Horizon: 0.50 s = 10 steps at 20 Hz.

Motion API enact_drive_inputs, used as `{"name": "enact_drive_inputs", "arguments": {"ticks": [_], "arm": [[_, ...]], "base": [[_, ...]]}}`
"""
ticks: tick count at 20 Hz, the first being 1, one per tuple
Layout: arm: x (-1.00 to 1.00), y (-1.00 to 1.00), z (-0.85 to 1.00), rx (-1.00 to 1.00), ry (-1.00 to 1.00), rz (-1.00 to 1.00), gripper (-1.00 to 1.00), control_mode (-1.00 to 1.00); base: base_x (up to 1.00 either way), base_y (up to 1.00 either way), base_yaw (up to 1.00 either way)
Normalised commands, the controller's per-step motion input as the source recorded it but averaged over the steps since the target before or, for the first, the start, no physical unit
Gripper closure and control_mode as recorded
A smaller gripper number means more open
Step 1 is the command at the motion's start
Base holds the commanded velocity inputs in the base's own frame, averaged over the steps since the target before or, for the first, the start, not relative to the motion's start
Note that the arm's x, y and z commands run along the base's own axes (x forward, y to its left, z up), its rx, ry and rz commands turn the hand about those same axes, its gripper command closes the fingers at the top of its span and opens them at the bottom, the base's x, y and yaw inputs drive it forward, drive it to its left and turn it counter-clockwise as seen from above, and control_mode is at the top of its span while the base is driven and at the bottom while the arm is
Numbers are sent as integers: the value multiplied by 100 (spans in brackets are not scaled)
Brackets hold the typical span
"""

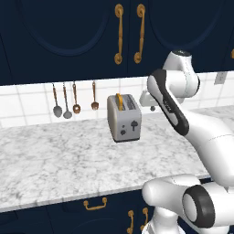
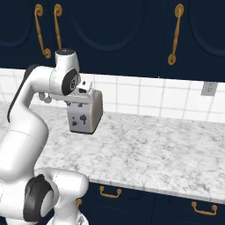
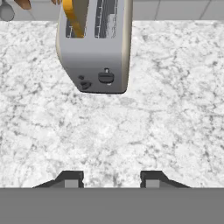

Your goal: Start the toaster. Once the lever pops up, take the bread to the plate on the dining counter.

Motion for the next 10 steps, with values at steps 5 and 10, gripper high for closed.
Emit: {"name": "enact_drive_inputs", "arguments": {"ticks": [5,10], "arm": [[-37,0,-13,0,-1,1,-100,-100],[-34,13,-47,0,-2,0,-100,-100]], "base": [[0,0,0],[0,0,0]]}}
